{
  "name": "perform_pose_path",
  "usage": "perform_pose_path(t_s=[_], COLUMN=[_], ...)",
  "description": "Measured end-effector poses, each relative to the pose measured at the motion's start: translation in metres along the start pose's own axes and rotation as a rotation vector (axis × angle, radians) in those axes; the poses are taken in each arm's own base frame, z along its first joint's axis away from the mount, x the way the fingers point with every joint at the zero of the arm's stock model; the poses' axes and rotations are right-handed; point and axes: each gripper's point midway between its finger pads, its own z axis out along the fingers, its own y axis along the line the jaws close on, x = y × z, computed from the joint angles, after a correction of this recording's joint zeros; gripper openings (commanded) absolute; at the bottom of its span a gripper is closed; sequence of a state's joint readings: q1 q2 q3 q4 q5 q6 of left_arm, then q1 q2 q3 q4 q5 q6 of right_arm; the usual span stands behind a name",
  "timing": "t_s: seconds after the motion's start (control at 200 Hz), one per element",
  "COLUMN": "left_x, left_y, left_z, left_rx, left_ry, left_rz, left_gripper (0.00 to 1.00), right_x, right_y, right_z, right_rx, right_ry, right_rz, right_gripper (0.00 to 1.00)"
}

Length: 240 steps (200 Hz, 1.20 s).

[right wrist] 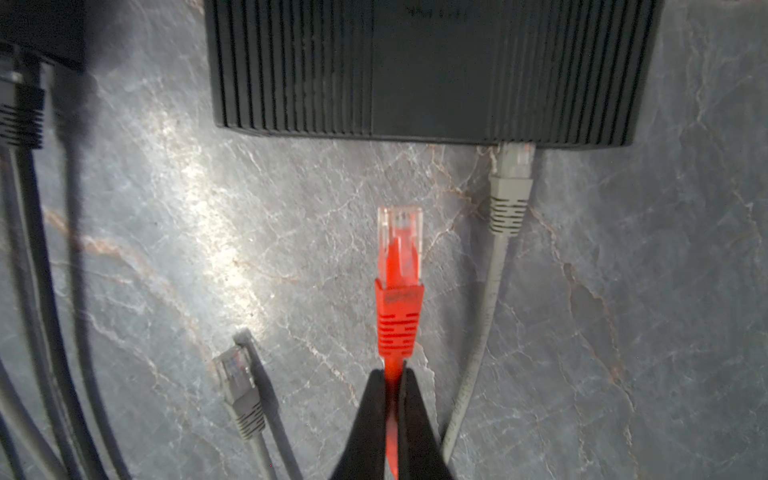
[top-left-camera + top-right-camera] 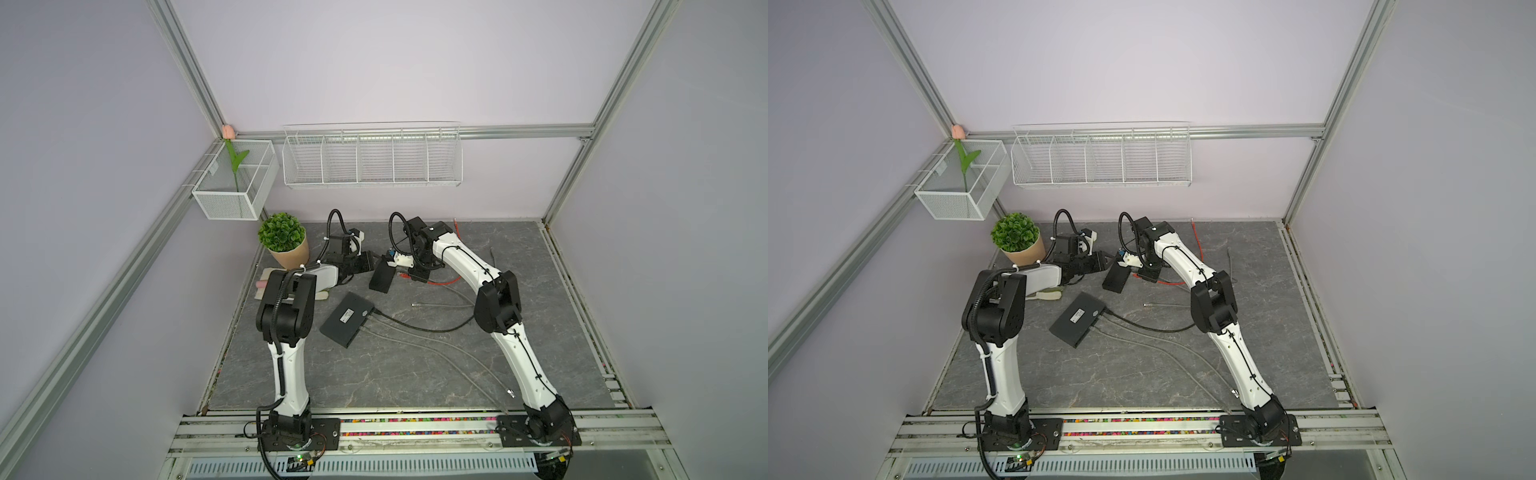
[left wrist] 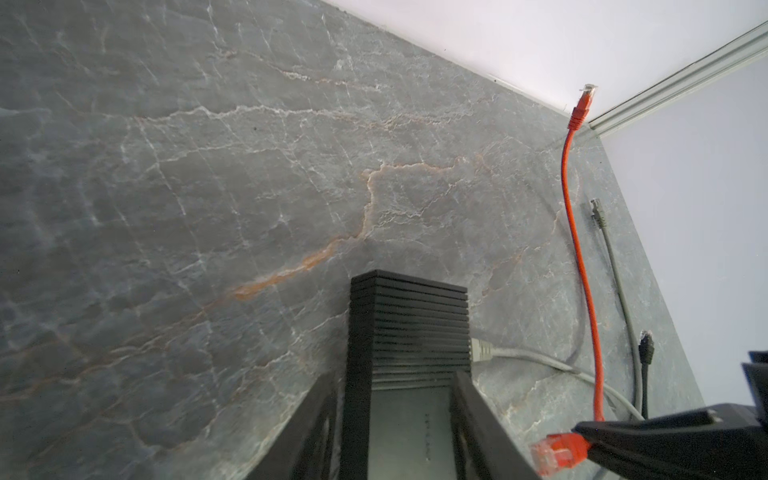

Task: Insert the plug into the switch port

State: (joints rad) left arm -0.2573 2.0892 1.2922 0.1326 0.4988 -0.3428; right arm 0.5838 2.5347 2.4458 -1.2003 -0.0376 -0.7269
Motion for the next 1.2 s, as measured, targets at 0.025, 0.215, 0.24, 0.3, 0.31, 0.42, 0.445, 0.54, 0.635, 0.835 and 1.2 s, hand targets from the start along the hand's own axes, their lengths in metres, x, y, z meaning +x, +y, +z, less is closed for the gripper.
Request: perform_pose_path(t_s=[0.025,0.215,0.24,0.3,0.31,0.42,0.445,0.54,0.635,0.835,1.2], left_x=[0.001,0.006,0.006,0.007,0.007,0.008,0.009,0.011,0.012,0.014,0.024], left_y=[0.001,-0.001,-0.001,-0.003,-0.003,-0.005,-0.006,-0.007,-0.009,-0.011,-0.01], left_z=[0.001,0.002,0.003,0.003,0.003,0.004,0.004,0.005,0.006,0.007,0.016], left_rx=[0.0,0.002,0.002,0.005,0.006,0.01,0.01,0.012,0.013,0.015,0.011], left_ry=[0.004,0.019,0.019,0.021,0.022,0.025,0.026,0.032,0.037,0.042,0.062], left_rz=[-0.001,0.003,0.004,0.008,0.009,0.014,0.015,0.016,0.017,0.025,0.026], left_gripper=[0.44,0.43,0.43,0.43,0.43,0.43,0.43,0.43,0.41,0.4,0.38], right_x=[0.0,0.0,0.0,0.0,0.0,0.0,0.0,-0.001,0.0,0.003,0.001], right_y=[0.0,0.001,0.001,0.0,0.0,0.0,0.0,-0.001,0.001,0.003,-0.002], right_z=[0.0,0.002,0.002,0.002,0.002,0.002,0.003,0.008,0.018,0.03,0.029], right_rx=[0.002,0.015,0.016,0.021,0.021,0.026,0.027,0.03,0.022,0.013,0.034], right_ry=[0.002,0.017,0.019,0.02,0.02,0.025,0.026,0.029,0.043,0.061,0.057], right_rz=[-0.001,-0.016,-0.016,-0.017,-0.018,-0.02,-0.02,-0.023,-0.025,-0.027,-0.028], right_gripper=[0.07,0.07,0.07,0.07,0.07,0.07,0.07,0.07,0.07,0.07,0.07])
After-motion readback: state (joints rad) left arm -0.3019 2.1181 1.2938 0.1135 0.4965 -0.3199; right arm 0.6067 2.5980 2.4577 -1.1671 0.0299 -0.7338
